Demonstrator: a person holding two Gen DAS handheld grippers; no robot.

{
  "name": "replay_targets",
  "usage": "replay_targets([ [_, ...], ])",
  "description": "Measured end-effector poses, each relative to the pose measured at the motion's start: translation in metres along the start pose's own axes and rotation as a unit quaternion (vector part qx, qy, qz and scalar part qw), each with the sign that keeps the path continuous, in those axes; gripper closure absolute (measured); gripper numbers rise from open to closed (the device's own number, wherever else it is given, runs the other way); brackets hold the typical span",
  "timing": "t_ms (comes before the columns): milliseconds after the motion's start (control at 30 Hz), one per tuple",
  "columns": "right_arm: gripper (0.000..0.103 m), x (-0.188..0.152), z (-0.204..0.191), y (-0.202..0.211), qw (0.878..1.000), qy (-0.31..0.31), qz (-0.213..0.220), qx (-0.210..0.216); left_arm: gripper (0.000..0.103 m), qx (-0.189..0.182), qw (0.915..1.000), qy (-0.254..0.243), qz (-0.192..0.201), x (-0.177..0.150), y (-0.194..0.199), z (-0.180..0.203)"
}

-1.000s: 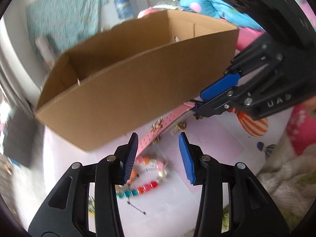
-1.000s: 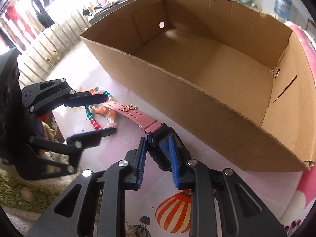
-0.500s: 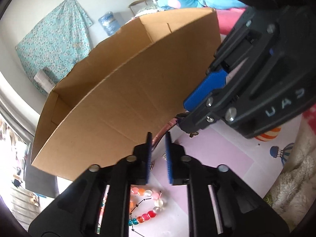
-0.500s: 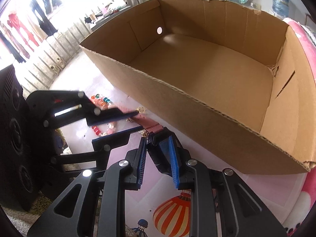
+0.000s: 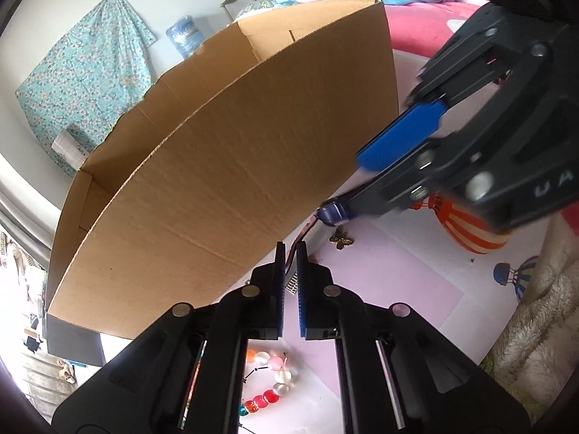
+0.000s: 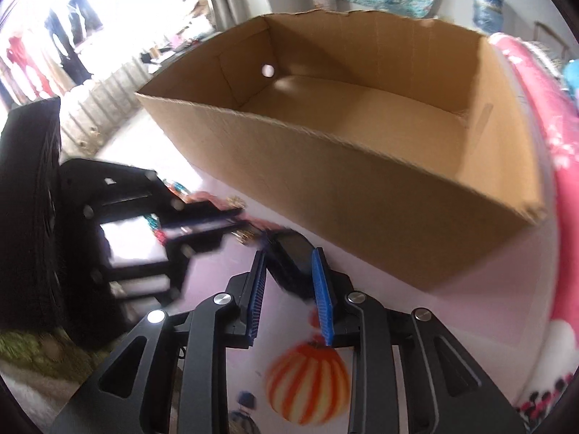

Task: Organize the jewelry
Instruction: 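Close the left gripper on the pink strap while the right gripper grasps the watch face, then carry the watch with both grippers and lower it into the cardboard box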

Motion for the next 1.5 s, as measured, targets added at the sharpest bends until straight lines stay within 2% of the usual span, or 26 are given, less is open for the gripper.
replay_targets([
  [200,0.076,-0.013,0.007,0.003,0.997,0.031,-0.019,-0.074,0.098,-0.005,1.0000,0.002,-0.004,-0.001,-0.001,-0.005],
  [333,0.076,-0.011,0.001,-0.003,0.993,0.068,-0.028,-0.093,0.098,-0.004,1.0000,0.000,-0.005,0.002,-0.006,-0.002],
  [533,0.076,-0.018,-0.014,-0.013,0.974,0.150,-0.070,-0.152,0.098,-0.009,0.9999,0.009,0.003,0.004,-0.006,-0.002],
  [667,0.076,-0.020,-0.014,-0.014,0.970,0.155,-0.072,-0.176,0.098,-0.019,0.9995,0.024,0.002,0.001,-0.006,-0.006],
  [767,0.080,-0.019,-0.008,-0.017,0.974,0.134,-0.058,-0.173,0.099,-0.030,0.9988,0.039,0.001,0.001,-0.007,-0.007],
  [833,0.091,-0.016,-0.004,-0.020,0.975,0.121,-0.054,-0.179,0.099,-0.035,0.9983,0.047,0.002,0.001,-0.006,-0.007],
  [933,0.099,-0.015,-0.003,-0.011,0.973,0.109,-0.041,-0.197,0.101,-0.030,0.9980,0.050,0.022,0.004,0.000,-0.008],
  [1100,0.099,-0.003,-0.019,0.014,0.965,0.113,-0.009,-0.238,0.102,-0.020,0.9959,0.065,0.060,0.015,0.021,-0.015],
  [1233,0.100,0.003,-0.038,0.040,0.959,0.122,0.017,-0.254,0.102,-0.008,0.9933,0.073,0.090,0.024,0.044,-0.022],
  [1300,0.100,0.011,-0.053,0.058,0.955,0.135,0.034,-0.264,0.102,-0.003,0.9907,0.080,0.110,0.031,0.060,-0.029],
  [1433,0.100,0.034,-0.059,0.093,0.946,0.160,0.071,-0.273,0.103,-0.015,0.9832,0.109,0.146,0.050,0.094,-0.051],
  [1500,0.100,0.048,-0.057,0.102,0.943,0.171,0.089,-0.270,0.103,-0.010,0.9781,0.112,0.175,0.067,0.112,-0.067],
])
Point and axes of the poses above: each gripper's, at about its wrist camera, not at the fingertips, and y roughly against the way its jaws point, z to its right, x to its top, the point moved 7 cm from there along -y, roughly the way its jaws point, and after that the axes turned 11 degrees about y, right-handed, at the moved point
